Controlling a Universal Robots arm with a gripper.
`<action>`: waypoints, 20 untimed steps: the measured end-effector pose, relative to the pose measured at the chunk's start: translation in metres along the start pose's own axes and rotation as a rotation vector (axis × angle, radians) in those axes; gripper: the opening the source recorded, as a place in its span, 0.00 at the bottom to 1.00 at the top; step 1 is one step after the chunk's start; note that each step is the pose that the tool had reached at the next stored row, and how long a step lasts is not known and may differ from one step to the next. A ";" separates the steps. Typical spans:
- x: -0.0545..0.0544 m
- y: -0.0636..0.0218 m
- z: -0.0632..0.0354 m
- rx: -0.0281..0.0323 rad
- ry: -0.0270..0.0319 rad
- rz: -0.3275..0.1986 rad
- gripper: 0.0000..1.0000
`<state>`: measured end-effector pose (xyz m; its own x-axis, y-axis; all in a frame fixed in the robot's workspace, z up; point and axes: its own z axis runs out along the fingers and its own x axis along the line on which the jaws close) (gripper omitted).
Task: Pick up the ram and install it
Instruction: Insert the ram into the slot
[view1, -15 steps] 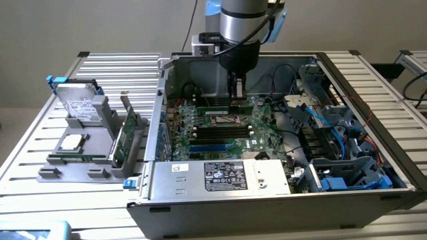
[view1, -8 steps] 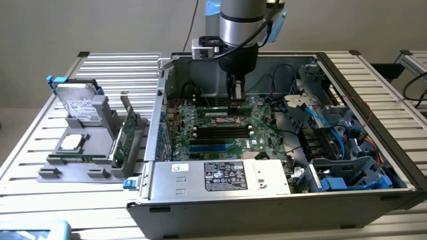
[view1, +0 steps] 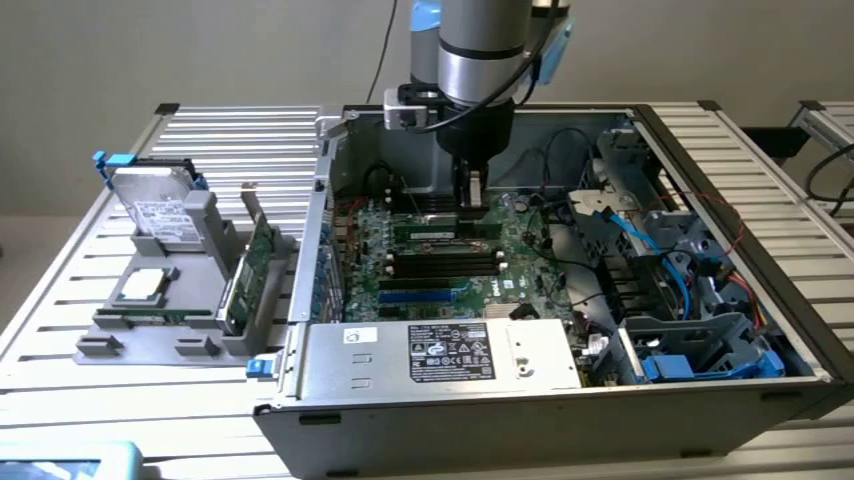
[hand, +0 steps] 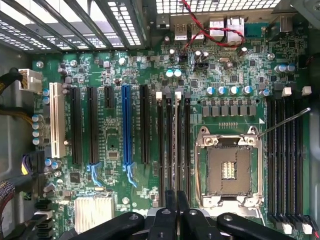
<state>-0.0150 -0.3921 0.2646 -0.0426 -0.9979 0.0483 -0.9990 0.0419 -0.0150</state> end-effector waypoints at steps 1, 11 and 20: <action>0.000 0.0000 0.0007 0.0001 0.0016 0.000 0.12; 0.000 -0.0003 0.0056 0.0003 0.0057 -0.003 0.12; 0.001 -0.0003 0.0080 -0.0001 0.0135 -0.006 0.12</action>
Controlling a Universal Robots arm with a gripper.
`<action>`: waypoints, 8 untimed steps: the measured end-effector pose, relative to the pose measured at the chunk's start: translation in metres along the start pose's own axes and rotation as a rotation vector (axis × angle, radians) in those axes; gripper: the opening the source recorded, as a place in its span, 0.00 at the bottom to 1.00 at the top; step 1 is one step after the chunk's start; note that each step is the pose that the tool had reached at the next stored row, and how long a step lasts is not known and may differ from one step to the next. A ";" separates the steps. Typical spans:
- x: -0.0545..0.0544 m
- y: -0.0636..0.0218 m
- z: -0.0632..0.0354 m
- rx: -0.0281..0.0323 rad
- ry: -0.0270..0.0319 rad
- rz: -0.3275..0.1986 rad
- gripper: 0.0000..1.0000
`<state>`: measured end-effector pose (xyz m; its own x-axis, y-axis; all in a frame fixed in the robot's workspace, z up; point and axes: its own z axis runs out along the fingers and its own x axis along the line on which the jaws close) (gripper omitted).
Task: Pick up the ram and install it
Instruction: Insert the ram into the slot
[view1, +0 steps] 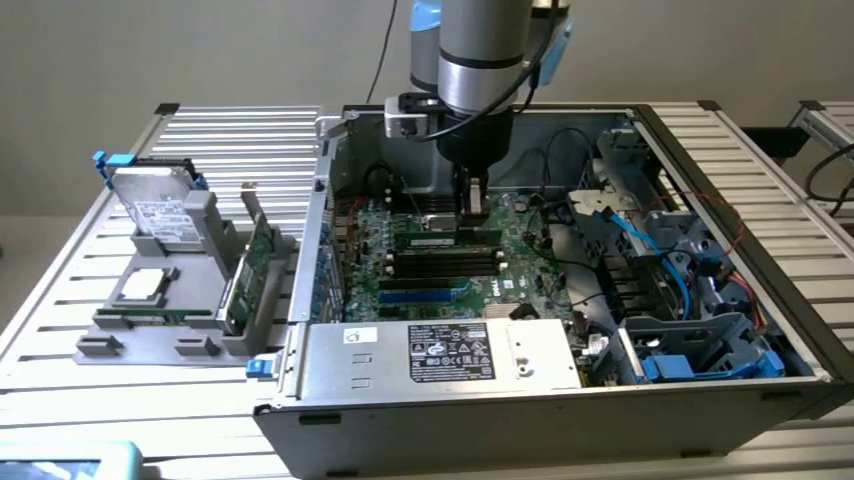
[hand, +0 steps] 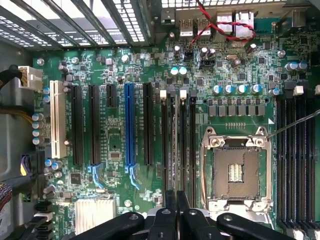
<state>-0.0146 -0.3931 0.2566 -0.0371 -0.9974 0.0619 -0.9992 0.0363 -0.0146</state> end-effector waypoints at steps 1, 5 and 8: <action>0.000 0.0000 0.0008 0.0002 0.0016 0.000 0.12; 0.000 0.0001 0.0052 0.0003 0.0075 0.000 0.12; 0.000 0.0001 0.0072 0.0003 0.0090 0.000 0.12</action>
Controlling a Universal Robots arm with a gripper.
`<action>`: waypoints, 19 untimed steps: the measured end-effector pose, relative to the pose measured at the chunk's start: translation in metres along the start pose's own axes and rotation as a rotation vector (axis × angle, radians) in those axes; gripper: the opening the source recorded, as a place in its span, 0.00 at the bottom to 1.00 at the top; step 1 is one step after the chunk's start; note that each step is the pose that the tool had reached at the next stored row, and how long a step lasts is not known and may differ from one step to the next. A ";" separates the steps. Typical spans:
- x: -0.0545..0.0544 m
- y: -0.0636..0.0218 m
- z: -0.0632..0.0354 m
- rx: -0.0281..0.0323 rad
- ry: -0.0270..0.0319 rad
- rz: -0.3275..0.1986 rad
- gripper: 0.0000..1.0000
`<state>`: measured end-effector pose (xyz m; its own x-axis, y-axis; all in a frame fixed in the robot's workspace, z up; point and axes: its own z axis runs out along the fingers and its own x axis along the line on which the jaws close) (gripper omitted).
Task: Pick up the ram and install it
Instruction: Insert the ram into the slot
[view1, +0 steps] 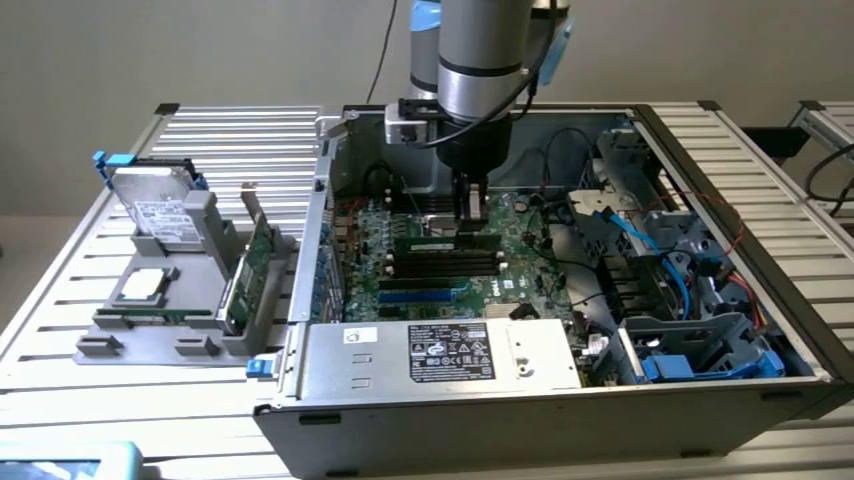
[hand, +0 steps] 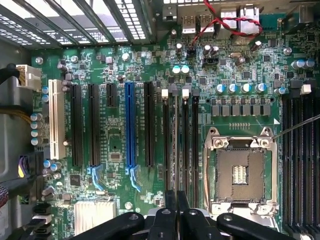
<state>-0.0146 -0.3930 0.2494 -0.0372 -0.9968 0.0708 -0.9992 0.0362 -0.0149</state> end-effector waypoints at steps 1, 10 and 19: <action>0.000 0.0000 0.0000 -0.0005 0.0003 0.000 0.12; 0.001 -0.0001 0.0026 -0.0014 0.0050 -0.001 0.12; 0.004 -0.0001 0.0053 -0.0015 0.0080 -0.003 0.12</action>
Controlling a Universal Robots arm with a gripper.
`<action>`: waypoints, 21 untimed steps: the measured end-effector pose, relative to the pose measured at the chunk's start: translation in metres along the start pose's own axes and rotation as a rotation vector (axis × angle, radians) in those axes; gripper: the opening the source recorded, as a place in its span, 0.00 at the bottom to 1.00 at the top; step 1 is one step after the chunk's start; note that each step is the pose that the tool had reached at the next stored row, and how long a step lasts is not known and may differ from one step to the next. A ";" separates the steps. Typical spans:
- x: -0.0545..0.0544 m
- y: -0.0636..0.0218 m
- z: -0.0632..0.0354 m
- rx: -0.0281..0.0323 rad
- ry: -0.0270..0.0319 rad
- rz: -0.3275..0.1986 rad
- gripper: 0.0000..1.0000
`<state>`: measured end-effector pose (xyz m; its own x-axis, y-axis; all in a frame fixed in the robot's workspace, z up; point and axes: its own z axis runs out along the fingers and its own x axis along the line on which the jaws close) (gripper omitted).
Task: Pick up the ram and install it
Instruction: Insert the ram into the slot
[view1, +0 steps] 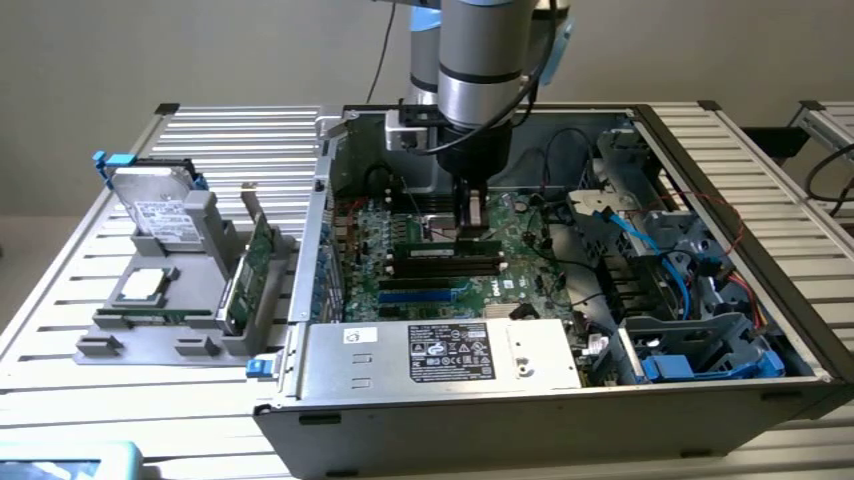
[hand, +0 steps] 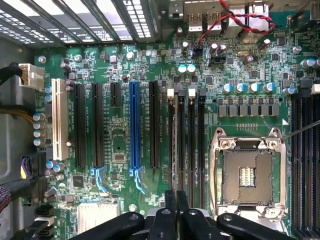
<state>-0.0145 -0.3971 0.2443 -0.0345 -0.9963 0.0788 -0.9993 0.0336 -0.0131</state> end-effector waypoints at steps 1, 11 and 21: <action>0.000 0.0000 0.0006 0.0000 0.0005 0.000 0.12; -0.001 0.0001 0.0067 0.0003 0.0017 -0.003 0.12; -0.001 -0.0007 0.0099 0.0009 0.0022 -0.011 0.12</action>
<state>-0.0137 -0.3972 0.2345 -0.0236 -0.9964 0.0811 -0.9997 0.0226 -0.0131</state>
